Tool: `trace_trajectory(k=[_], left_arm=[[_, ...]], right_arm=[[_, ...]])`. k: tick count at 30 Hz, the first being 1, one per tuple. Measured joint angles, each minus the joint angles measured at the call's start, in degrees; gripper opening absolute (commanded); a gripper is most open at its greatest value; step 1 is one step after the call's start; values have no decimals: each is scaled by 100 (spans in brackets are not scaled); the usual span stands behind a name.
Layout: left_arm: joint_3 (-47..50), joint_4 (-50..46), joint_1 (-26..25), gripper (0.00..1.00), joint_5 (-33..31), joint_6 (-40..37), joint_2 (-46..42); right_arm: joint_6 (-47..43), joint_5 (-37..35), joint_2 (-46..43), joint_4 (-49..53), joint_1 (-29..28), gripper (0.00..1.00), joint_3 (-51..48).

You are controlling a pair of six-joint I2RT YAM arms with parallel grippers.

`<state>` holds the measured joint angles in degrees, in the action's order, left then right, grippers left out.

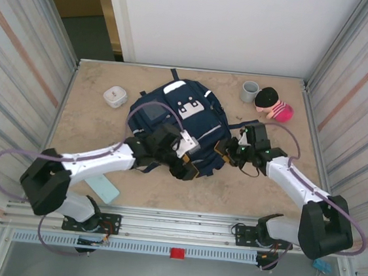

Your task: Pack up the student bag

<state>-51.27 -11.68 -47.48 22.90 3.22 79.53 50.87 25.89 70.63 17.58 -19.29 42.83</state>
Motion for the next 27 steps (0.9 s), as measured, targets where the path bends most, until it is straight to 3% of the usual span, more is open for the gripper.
trace_trajectory(k=[4,7,13,19,24,27], left_arm=[[407,61,774,78,85,-1169,-833],[874,188,964,81,96,-2398,-1130],[1093,149,1075,80,-98,-4070,-505],[1180,662,1097,68,-229,-4638,-20],[1351,1187,772,58,-557,-4889,181],[1360,1274,579,39,-732,-5007,243]], right_arm=[[-1003,31,-234,636,127,56,468],[-1440,129,-389,942,125,58,531],[-1703,168,-717,1189,-120,59,498],[-1692,236,-754,1091,-433,60,415],[-1690,348,-273,848,-651,60,439],[-1692,422,103,728,-763,60,538]])
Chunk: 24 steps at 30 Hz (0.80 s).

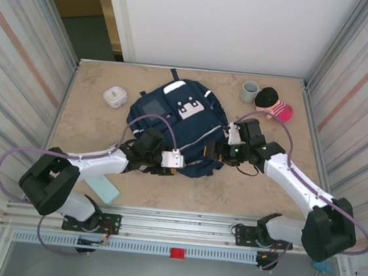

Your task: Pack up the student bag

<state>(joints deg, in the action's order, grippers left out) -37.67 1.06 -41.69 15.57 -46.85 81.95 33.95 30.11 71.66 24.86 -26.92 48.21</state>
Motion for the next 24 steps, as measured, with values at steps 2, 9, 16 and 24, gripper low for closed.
trace_trajectory(k=[2,9,16,24], left_arm=[[63,146,-114,14,-55,-31,-20],[678,957,-581,0,-435,-92,-308],[1156,2013,-789,0,-866,-42,-420],[1241,2503,-568,0,-564,531,-608]], right_arm=[[-9,35,234,-83,-66,60,131],[-326,256,1047,-55,-175,61,844],[-870,345,1821,249,-682,62,1541],[-1443,420,2048,302,-981,64,1674]])
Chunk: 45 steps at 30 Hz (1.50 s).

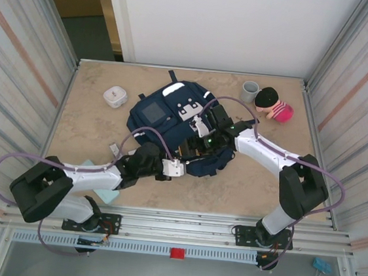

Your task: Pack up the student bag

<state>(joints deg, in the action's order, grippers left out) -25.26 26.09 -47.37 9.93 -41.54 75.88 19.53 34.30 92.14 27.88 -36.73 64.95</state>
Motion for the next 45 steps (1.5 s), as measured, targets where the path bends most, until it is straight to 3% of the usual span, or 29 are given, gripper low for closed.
trace_trajectory(k=[9,16,23,30,33,37,45], left_arm=[[118,173,450,0,925,1108,-267],[280,540,468,0,1224,1644,-254],[284,634,468,0,1346,1762,-225],[284,638,468,0,1453,1764,-162],[284,636,468,0,1458,1764,-153],[282,634,516,0,1438,1764,-153],[282,597,527,0,1453,1762,-151]], right_arm=[[-680,-219,-1794,-1405,81,69,-1681],[-2518,-778,-2774,-2284,-586,67,-2621],[-4039,-1008,-2472,-2975,-680,64,-2830],[-4645,-883,-1792,-3397,-680,60,-2793],[-4763,-807,-1589,-3493,-680,52,-2726],[-4892,-605,-1456,-3506,-675,35,-2656],[-4896,-417,-1445,-3504,-542,21,-2594]])
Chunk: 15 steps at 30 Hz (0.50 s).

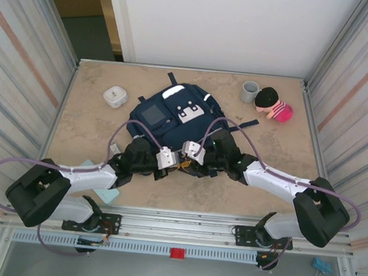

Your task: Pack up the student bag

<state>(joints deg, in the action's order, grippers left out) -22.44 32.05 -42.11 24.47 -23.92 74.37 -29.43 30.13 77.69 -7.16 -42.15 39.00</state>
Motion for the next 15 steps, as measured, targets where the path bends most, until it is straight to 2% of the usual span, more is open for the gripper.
trace_trajectory(k=[5,7,10,15], left_arm=[[-33,81,0,0,2,0,20],[-70,87,0,0,17,0,50],[-92,103,0,0,46,0,87],[-127,105,0,0,105,0,151]], right_arm=[[48,122,-83,57,105,10,11],[68,160,-105,74,138,10,11],[90,175,-114,92,166,17,11],[199,186,-114,131,160,23,24]])
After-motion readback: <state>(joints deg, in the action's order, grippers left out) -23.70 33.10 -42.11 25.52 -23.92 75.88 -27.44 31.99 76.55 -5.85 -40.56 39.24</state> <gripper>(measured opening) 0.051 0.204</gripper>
